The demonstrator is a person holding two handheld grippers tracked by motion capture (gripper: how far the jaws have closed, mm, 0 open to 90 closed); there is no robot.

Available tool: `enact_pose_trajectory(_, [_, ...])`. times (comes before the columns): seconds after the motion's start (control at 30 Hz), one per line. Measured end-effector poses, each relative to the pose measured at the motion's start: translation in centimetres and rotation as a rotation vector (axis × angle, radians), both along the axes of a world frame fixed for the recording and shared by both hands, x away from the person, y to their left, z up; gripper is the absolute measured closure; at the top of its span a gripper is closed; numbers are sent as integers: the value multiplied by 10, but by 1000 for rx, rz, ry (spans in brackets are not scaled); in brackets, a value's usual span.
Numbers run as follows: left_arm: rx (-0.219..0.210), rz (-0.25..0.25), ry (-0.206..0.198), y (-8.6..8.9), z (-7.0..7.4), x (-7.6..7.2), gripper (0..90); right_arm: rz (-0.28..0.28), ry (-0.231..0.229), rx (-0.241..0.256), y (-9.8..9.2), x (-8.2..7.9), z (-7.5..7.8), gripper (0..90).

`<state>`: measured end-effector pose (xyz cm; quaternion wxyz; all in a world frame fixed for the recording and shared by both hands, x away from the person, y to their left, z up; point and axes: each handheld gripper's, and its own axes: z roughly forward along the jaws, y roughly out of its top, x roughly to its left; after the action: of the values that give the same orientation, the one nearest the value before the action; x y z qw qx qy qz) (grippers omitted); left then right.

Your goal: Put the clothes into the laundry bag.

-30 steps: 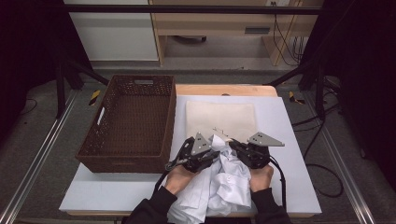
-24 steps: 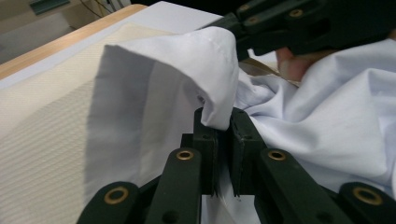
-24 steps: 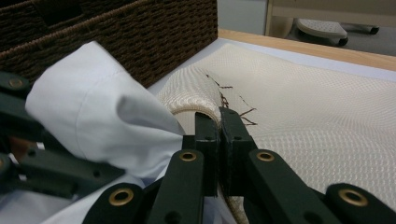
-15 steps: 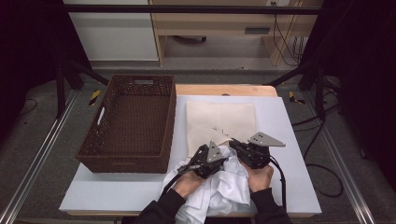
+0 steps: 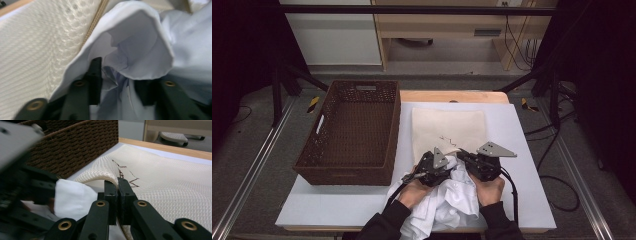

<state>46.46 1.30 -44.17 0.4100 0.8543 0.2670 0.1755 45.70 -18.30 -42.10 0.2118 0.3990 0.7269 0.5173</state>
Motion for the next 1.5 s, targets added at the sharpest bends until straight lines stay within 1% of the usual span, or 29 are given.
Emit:
enact_pose_trajectory(0.03, [-10, -8, -1, 4, 5, -3, 509, -1, 5, 5, -1, 0, -1, 872])
enact_pose_trajectory(0.07, [-8, -14, -3, 6, 10, -6, 472, -2, 6, 5, -1, 1, -1, 872])
enact_pose_trajectory(0.13, [-9, -19, -7, 11, 17, -12, 428, -3, 5, 5, -1, 0, -1, 872])
enact_pose_trajectory(0.2, [-4, -32, -25, 16, 26, -23, 368, -7, 2, 0, 0, 0, -1, 872])
enact_pose_trajectory(0.23, [-5, -39, -34, 19, 30, -29, 350, -9, 5, 3, -1, 0, -1, 872])
enact_pose_trajectory(0.27, [-7, -49, -41, 21, 34, -34, 350, -9, 4, 1, -1, 0, -1, 872])
enact_pose_trajectory(0.3, [-22, -55, -44, 23, 37, -39, 349, -9, 2, 0, -1, 0, -1, 872])
enact_pose_trajectory(0.33, [-39, -60, -47, 25, 38, -44, 350, -8, 4, 0, -1, 0, -1, 872])
enact_pose_trajectory(0.4, [-43, -71, -38, 25, 37, -52, 354, -9, 4, 0, -1, 0, -1, 872])
enact_pose_trajectory(0.47, [-37, -86, -5, 23, 30, -55, 354, -11, 4, -1, -1, 0, -1, 872])
enact_pose_trajectory(0.5, [-34, -89, 5, 21, 25, -56, 354, -12, 7, 0, -1, 0, -1, 872])
enact_pose_trajectory(0.63, [-9, -87, 43, 12, 6, -52, 369, -10, 5, -4, 0, 0, -2, 872])
enact_pose_trajectory(0.67, [4, -81, 41, 10, 2, -50, 376, -9, 4, -6, 0, 1, -2, 872])
enact_pose_trajectory(0.7, [22, -64, 34, 7, -2, -49, 407, -8, 5, -5, 0, 1, -2, 872])
enact_pose_trajectory(0.77, [46, -26, 34, 3, -7, -46, 504, -8, 6, -7, 1, 1, -2, 872])
enact_pose_trajectory(0.87, [91, -5, 4, 1, -9, -45, 674, -8, 7, -10, 1, 1, -2, 872])
enact_pose_trajectory(0.9, [75, 1, 7, 2, -8, -45, 725, -7, 7, -10, 1, 1, -3, 872])
enact_pose_trajectory(0.93, [68, 0, 11, 3, -7, -45, 784, -9, 10, -9, 1, 1, -3, 872])
enact_pose_trajectory(0.97, [57, -4, 14, 5, -3, -44, 806, -9, 10, -9, 1, 1, -3, 872])
enact_pose_trajectory(1.0, [40, -5, 14, 6, -1, -44, 819, -9, 10, -11, 1, 1, -3, 872])
enact_pose_trajectory(1.1, [-10, -5, -7, 10, 14, -41, 830, -11, 10, -12, 2, 1, -3, 872])
enact_pose_trajectory(1.17, [-19, -1, -28, 9, 22, -38, 832, -9, 7, -12, 2, 1, -3, 872])
enact_pose_trajectory(1.23, [-19, 4, -38, 5, 24, -34, 832, -12, 3, -10, 1, 1, -2, 872])
enact_pose_trajectory(1.33, [-11, 19, -49, -4, 22, -25, 830, -12, 2, -9, 1, 0, -2, 873])
enact_pose_trajectory(1.37, [-5, 28, -48, -7, 20, -21, 828, -13, 2, -8, 1, 0, -2, 873])
enact_pose_trajectory(1.43, [-4, 40, -33, -11, 14, -14, 822, -15, 0, -7, 1, 0, -2, 873])
enact_pose_trajectory(1.5, [22, 54, -30, -15, 6, -5, 810, -11, -2, -4, 0, 0, -1, 873])
